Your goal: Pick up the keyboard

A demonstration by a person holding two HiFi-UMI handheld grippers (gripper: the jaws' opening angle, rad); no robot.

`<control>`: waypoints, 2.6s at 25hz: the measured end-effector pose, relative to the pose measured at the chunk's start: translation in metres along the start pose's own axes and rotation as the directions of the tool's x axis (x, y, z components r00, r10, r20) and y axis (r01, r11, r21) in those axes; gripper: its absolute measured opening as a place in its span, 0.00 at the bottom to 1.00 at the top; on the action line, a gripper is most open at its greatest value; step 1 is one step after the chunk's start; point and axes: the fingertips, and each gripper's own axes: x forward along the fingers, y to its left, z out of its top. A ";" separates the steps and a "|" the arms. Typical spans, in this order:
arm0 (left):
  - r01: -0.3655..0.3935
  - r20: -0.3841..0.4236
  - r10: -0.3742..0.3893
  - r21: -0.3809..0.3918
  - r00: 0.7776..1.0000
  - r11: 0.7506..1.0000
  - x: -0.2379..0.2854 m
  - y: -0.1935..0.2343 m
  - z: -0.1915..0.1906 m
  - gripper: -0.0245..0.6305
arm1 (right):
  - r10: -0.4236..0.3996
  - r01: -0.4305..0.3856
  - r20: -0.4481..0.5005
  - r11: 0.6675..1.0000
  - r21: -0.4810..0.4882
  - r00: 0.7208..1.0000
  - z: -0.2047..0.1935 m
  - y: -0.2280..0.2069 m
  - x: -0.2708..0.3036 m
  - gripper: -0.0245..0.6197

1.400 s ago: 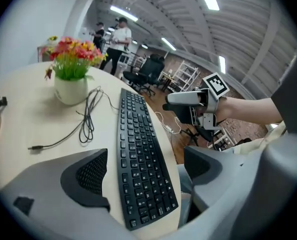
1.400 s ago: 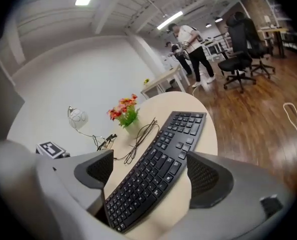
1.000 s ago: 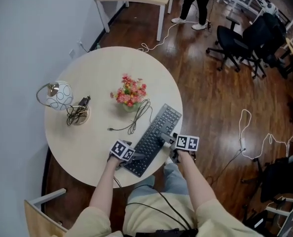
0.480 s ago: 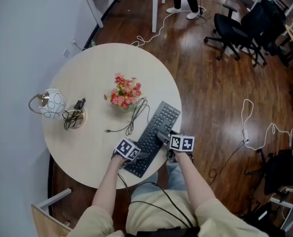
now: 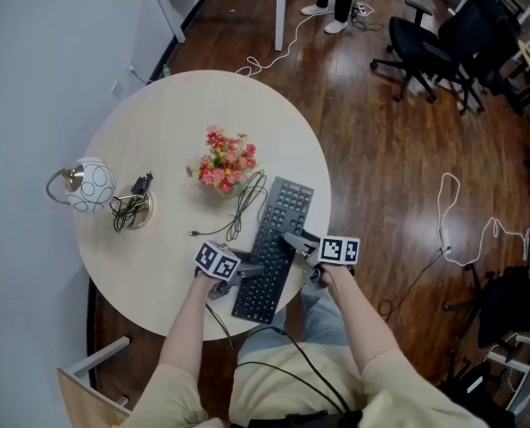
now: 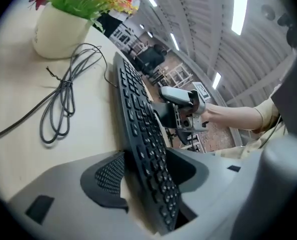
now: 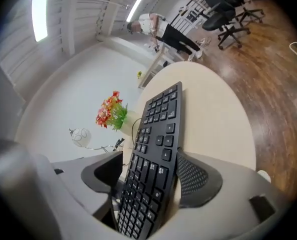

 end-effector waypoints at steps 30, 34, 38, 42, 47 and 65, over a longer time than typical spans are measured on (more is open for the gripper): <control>-0.313 0.467 0.080 0.446 0.880 0.838 -0.093 -0.129 0.125 0.19 | 0.489 -0.335 0.026 0.635 -0.696 0.872 0.136 0.254 -0.116 0.26; -0.403 0.529 0.094 0.508 0.844 0.761 -0.132 -0.162 0.146 0.19 | 0.531 -0.288 -0.007 0.449 -0.846 0.847 0.145 0.305 -0.141 0.24; -0.487 0.589 0.105 0.541 0.802 0.685 -0.166 -0.191 0.158 0.19 | 0.611 -0.261 -0.006 0.329 -0.908 0.792 0.148 0.348 -0.167 0.24; -0.525 0.616 0.103 0.558 0.781 0.643 -0.181 -0.212 0.165 0.19 | 0.656 -0.277 -0.046 0.254 -0.927 0.754 0.147 0.371 -0.182 0.24; -0.529 0.622 0.091 0.569 0.778 0.629 -0.179 -0.218 0.165 0.19 | 0.668 -0.267 -0.044 0.234 -0.935 0.743 0.147 0.379 -0.190 0.24; -0.507 0.640 0.031 0.577 0.768 0.641 -0.157 -0.245 0.186 0.19 | 0.687 -0.218 0.014 0.250 -0.943 0.727 0.167 0.373 -0.228 0.23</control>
